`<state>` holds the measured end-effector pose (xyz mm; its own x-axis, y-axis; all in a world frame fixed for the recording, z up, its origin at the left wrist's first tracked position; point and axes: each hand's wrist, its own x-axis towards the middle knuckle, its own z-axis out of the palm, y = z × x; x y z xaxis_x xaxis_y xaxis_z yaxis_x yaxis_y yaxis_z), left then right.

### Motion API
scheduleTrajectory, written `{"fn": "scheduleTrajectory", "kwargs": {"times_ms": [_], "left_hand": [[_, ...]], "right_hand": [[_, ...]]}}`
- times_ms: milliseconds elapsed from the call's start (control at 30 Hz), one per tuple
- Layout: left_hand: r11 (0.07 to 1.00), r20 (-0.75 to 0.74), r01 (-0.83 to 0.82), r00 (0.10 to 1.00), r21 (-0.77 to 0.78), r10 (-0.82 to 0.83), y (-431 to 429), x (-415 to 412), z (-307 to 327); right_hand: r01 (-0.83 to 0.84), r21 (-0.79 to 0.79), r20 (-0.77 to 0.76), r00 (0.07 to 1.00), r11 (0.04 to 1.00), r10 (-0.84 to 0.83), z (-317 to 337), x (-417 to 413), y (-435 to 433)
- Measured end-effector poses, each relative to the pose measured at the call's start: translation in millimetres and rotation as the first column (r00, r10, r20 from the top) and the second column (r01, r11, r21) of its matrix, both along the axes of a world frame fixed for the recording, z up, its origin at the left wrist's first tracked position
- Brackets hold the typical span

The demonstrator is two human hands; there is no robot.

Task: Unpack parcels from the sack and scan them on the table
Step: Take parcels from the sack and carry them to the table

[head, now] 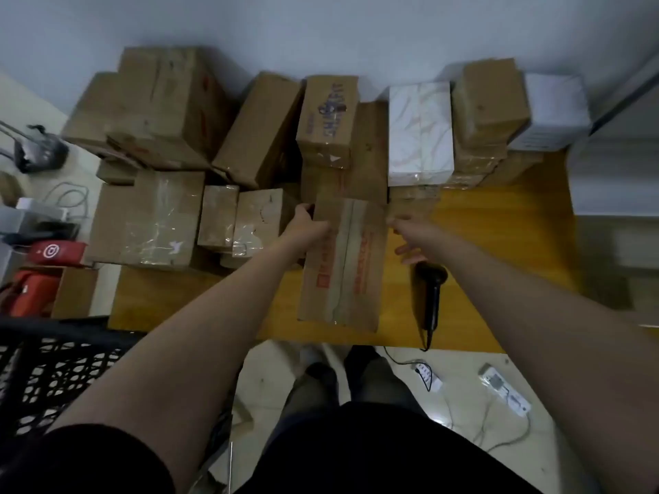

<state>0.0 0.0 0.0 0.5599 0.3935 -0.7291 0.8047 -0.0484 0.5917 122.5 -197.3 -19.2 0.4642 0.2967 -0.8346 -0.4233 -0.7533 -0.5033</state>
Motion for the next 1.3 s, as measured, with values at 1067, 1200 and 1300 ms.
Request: {"fn": "scheduleTrajectory", "kwargs": {"times_ms": [1067, 1200, 1300], "left_hand": [[0.926, 0.124, -0.238, 0.951, -0.292, 0.284, -19, -53, 56], [0.963, 0.101, -0.142, 0.981, -0.229, 0.168, -28, -55, 54], [0.977, 0.088, -0.173, 0.979, -0.122, 0.184, -32, -63, 46]], "right_hand": [[0.636, 0.142, 0.022, 0.764, 0.759, -0.644, 65, -113, -21], [0.598, 0.122, -0.054, 0.801, 0.792, -0.596, 54, -118, -23], [0.614, 0.212, -0.049, 0.783, 0.76, -0.62, 52, -114, -29]]}}
